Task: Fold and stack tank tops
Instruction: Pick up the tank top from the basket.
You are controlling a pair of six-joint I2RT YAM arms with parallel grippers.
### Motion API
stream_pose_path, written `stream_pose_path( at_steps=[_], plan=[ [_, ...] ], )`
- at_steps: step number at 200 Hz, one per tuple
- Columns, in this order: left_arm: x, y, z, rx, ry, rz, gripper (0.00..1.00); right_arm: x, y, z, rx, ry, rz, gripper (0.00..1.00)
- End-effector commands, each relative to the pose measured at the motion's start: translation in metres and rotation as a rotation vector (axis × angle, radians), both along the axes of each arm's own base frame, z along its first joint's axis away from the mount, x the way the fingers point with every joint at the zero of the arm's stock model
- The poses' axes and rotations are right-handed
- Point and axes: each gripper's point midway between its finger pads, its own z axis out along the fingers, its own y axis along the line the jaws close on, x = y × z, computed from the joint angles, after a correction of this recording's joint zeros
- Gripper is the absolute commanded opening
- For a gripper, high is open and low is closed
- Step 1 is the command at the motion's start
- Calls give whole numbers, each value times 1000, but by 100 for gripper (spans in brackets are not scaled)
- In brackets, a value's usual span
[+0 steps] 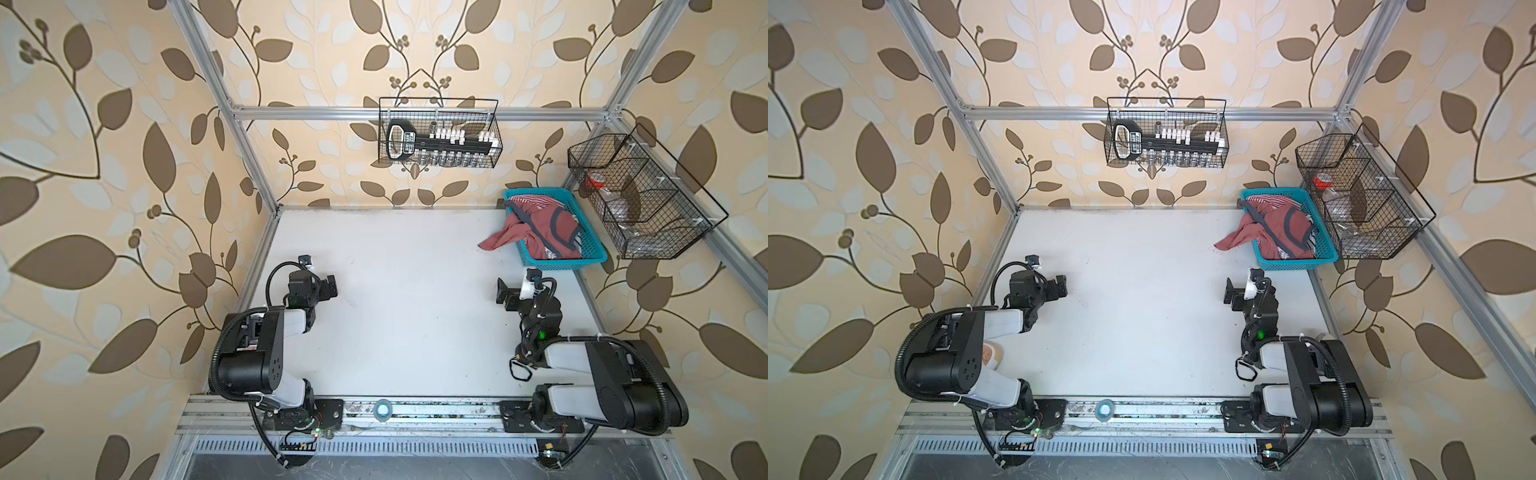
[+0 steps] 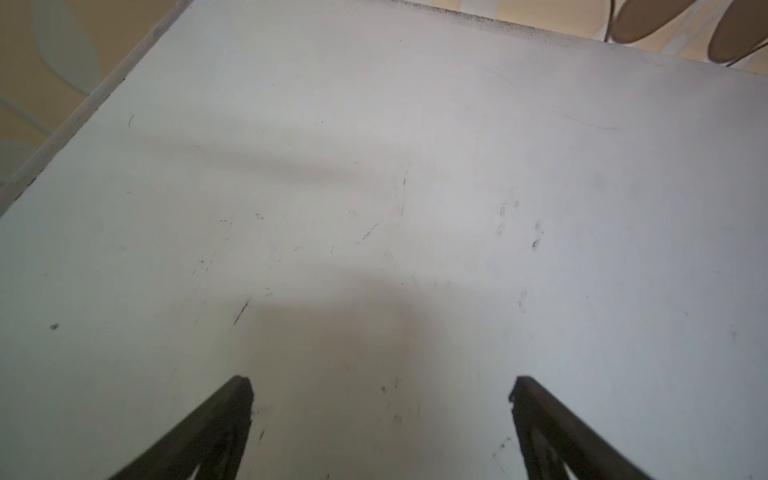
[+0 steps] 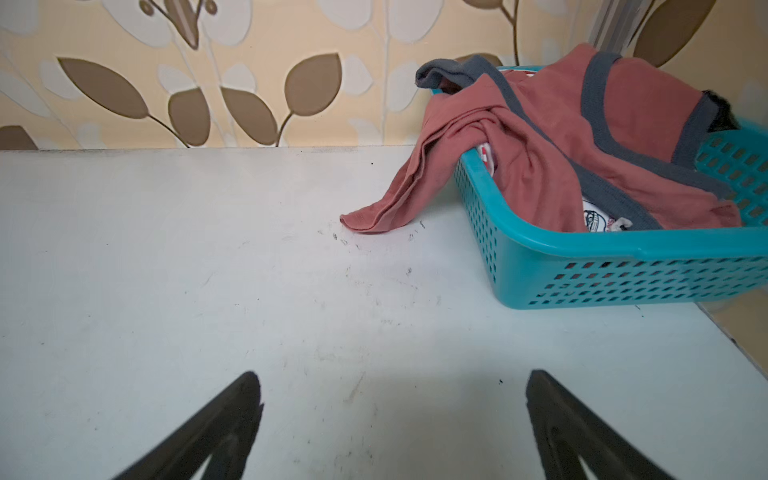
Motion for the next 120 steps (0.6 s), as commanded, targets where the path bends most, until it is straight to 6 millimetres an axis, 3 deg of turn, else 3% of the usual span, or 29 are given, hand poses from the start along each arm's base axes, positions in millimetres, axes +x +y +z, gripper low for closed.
stream_pose_path(
  at_steps=[1, 120],
  plan=[
    [9, 2, 17, 26, -55, 2, 99, 7, 2, 11, -19, -29, 17, 100],
    [10, 2, 16, 27, -52, 1, 99, 8, 1, 11, -5, -27, 28, 100]
  ],
)
